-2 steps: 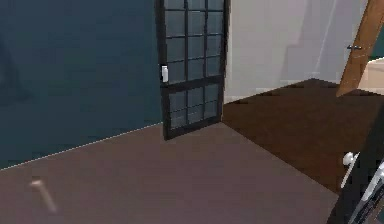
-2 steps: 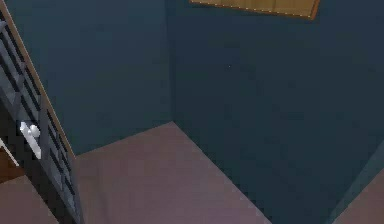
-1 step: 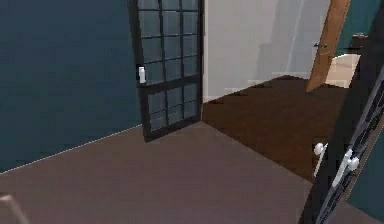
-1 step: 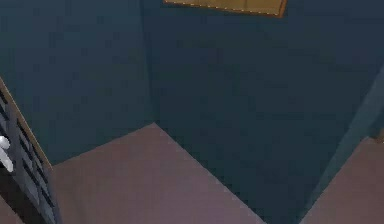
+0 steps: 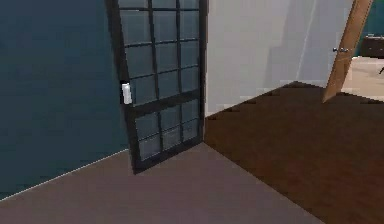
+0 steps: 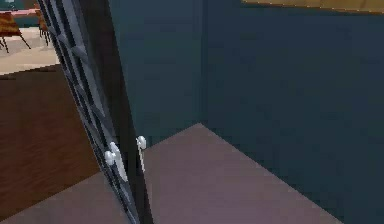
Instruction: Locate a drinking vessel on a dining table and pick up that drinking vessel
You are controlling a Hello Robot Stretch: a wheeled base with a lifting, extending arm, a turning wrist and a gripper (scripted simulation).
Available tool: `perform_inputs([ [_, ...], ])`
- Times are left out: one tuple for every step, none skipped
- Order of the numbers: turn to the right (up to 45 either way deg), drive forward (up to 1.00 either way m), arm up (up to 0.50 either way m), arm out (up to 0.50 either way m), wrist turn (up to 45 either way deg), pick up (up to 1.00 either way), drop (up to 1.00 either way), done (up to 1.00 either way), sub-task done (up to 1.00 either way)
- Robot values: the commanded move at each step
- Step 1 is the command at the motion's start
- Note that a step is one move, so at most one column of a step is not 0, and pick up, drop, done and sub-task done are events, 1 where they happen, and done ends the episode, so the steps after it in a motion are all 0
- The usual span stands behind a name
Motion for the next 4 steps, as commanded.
perform_inputs([
  [3.0, 0.00, 0.00, 0.00, 0.0, 0.00, 0.00, 0.00, 0.00],
  [0.0, 0.50, 0.00, 0.00, 0.0, 0.00, 0.00, 0.00, 0.00],
  [45.0, 0.00, 0.00, 0.00, 0.0, 0.00, 0.00, 0.00, 0.00],
  [0.0, 1.00, 0.00, 0.00, 0.0, 0.00, 0.00, 0.00, 0.00],
])
